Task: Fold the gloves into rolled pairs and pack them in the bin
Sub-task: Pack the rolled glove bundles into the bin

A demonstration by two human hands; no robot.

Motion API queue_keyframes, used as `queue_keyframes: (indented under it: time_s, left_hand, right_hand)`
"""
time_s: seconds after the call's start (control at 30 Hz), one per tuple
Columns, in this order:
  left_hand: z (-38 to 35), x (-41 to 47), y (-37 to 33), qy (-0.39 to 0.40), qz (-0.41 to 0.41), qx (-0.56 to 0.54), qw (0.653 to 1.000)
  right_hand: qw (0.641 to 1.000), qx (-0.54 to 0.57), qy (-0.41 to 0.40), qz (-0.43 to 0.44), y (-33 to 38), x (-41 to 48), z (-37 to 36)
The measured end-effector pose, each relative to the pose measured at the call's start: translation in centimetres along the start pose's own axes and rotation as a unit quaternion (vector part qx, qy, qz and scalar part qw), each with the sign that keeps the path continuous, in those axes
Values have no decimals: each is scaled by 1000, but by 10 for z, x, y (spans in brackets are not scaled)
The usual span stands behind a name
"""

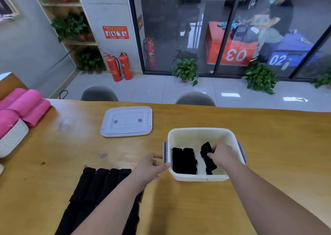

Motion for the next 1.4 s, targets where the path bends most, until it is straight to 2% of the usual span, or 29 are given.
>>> queue_keyframes:
  time_s: [0.27, 0.4, 0.53, 0.87, 1.07, 1.27, 1.4]
  left_hand:
    - [2, 4, 4, 10, 13, 15, 1000]
    - [3, 6, 8, 13, 23, 14, 1000]
    - [3, 8, 12, 17, 24, 15, 999]
    - [5, 11, 15, 16, 24, 19, 999]
    - [6, 4, 10, 10, 11, 34, 999]
    - [21, -14, 26, -13, -1, 38, 999]
    - [37, -32, 47, -35, 7, 50, 998]
  right_hand:
    - [994, 86, 57, -21, 5, 19, -22]
    - [995, 49, 83, -19, 4, 20, -31]
    - [997, 10, 74, -30, 2, 18, -36]
    - [994, 6, 108, -23, 8, 10, -29]
    - [997, -26, 62, 23, 21, -3, -4]
    - [988, 122, 27, 96, 51, -27, 18]
    - [972, 179, 21, 154, 76, -57, 21]
Point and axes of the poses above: each hand's wrist, its own x-axis towards the middle knuckle, its own z-axis out of the back of the hand, y = z × x, the point moved 2 cm from there along x, towards the middle knuckle, and after that the axes turned 2 degrees about y, right-handed, at the moved point
